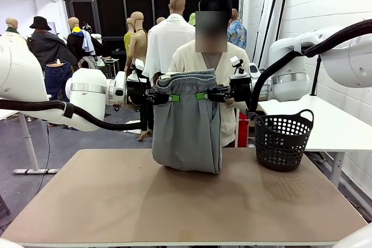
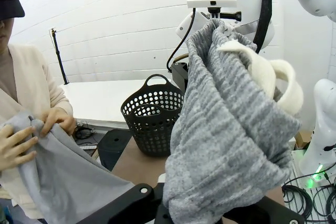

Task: Fold the training pants.
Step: Release the ends of the Training pants and then grab the overlapped ends.

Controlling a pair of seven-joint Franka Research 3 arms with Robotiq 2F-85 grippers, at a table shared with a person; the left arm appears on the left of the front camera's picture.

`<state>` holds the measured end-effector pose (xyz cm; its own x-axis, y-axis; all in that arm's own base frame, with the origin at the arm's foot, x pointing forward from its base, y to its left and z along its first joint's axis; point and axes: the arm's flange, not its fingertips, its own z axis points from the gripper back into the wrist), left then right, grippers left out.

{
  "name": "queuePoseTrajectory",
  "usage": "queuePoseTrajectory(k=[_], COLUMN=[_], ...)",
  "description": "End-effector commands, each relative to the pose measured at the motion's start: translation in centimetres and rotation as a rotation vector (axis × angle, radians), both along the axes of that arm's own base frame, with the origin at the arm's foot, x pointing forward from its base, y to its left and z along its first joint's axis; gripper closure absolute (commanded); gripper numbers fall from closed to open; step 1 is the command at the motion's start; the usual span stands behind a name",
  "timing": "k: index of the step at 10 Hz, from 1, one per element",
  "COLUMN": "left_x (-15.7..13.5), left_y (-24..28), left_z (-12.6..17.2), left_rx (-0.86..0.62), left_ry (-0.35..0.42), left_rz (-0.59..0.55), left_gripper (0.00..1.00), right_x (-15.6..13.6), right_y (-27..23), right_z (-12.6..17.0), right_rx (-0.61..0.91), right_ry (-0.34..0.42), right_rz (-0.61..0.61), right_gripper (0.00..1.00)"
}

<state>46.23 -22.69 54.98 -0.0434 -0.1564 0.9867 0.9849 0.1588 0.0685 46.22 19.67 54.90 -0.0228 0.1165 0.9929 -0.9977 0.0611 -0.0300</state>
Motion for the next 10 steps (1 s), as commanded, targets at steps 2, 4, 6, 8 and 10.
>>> queuePoseTrajectory(k=[2,4,6,8,10], left_x=[-0.46,-0.46,-0.46,-0.46,-0.46], left_y=[-0.06,-0.06,-0.06,-0.06,-0.06], left_z=[-0.04,-0.04,-0.04,-0.04,-0.04], left_rx=[-0.018,-0.018,-0.018,-0.018,-0.018], left_ry=[-0.021,-0.021,-0.021,-0.021,-0.021], left_rz=[0.012,0.012,0.012,0.012,0.012], left_gripper=[1.00,1.00,1.00,1.00,1.00], right_x=[-0.25,-0.25,-0.25,-0.25,-0.25], right_y=[0.03,0.03,0.03,0.03,0.03], right_z=[0.12,0.12,0.12,0.12,0.12], right_rx=[0.007,0.007,0.007,0.007,0.007], right_ry=[-0.006,-0.006,-0.006,-0.006,-0.006], right_rz=[0.009,0.009,0.009,0.009,0.009], right_gripper=[1.00,1.00,1.00,1.00,1.00])
